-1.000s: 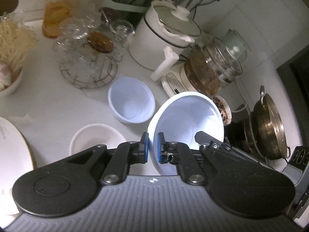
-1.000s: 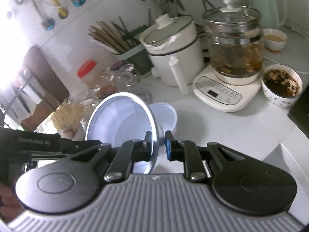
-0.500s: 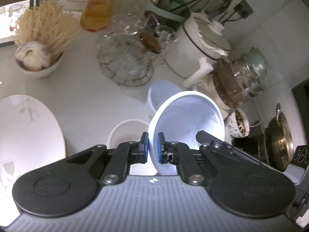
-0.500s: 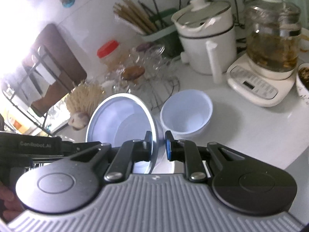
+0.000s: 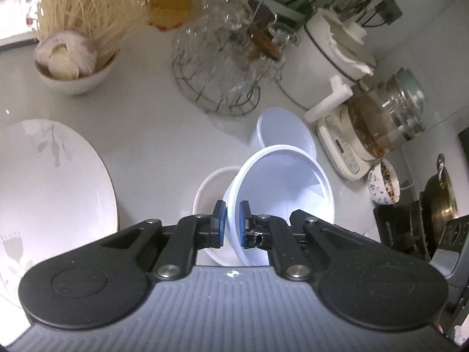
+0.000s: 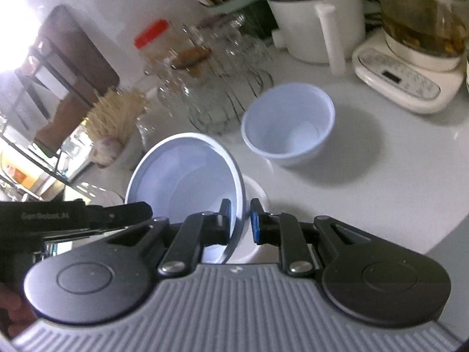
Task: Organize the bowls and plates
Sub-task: 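Lift the light-blue bowl, lower it into the white bowl, open both grippers, then withdraw both grippers and move toward the second light-blue bowl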
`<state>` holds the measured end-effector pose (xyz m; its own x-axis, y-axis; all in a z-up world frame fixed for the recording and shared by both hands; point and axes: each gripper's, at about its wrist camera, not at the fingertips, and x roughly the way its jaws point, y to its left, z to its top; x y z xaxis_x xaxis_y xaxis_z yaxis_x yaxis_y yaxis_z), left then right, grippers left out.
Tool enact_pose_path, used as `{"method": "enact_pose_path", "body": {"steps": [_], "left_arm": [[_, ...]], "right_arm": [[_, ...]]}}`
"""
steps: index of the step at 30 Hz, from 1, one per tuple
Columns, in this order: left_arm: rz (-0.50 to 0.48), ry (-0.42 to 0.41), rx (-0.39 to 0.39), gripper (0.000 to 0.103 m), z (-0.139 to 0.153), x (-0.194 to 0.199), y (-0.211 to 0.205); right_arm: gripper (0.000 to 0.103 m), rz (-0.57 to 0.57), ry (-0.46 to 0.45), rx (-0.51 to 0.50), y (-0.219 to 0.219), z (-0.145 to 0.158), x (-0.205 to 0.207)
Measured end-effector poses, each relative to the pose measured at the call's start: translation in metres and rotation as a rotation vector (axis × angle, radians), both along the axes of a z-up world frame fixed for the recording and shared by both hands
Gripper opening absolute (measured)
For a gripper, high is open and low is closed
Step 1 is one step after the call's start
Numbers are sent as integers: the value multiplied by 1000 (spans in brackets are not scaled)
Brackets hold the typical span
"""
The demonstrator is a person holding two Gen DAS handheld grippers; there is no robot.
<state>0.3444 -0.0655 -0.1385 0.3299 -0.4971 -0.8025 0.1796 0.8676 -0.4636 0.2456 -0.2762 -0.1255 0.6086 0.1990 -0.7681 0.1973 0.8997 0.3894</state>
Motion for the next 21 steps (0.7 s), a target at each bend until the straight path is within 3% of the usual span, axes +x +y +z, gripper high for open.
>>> {"method": "enact_pose_path", "body": {"steps": [7, 12, 14, 15, 16, 17, 21], "left_arm": [[3, 57, 27, 9, -18, -1, -2], [42, 60, 32, 9, -14, 4, 1], [49, 77, 20, 14, -13, 7, 1], [50, 77, 21, 25, -12, 7, 2], [52, 73, 27, 41, -11, 8, 2], [57, 72, 35, 48, -9, 7, 2], [64, 52, 29, 51, 2, 5, 5]], "right_arm": [[18, 3, 42, -2, 0, -7, 10], [18, 19, 59, 28, -2, -13, 16], [18, 11, 57, 40, -4, -12, 17], [27, 7, 52, 41, -5, -11, 16], [45, 7, 43, 47, -6, -10, 16], [52, 9, 29, 53, -7, -7, 15], [55, 19, -16, 35, -4, 8, 12]]}}
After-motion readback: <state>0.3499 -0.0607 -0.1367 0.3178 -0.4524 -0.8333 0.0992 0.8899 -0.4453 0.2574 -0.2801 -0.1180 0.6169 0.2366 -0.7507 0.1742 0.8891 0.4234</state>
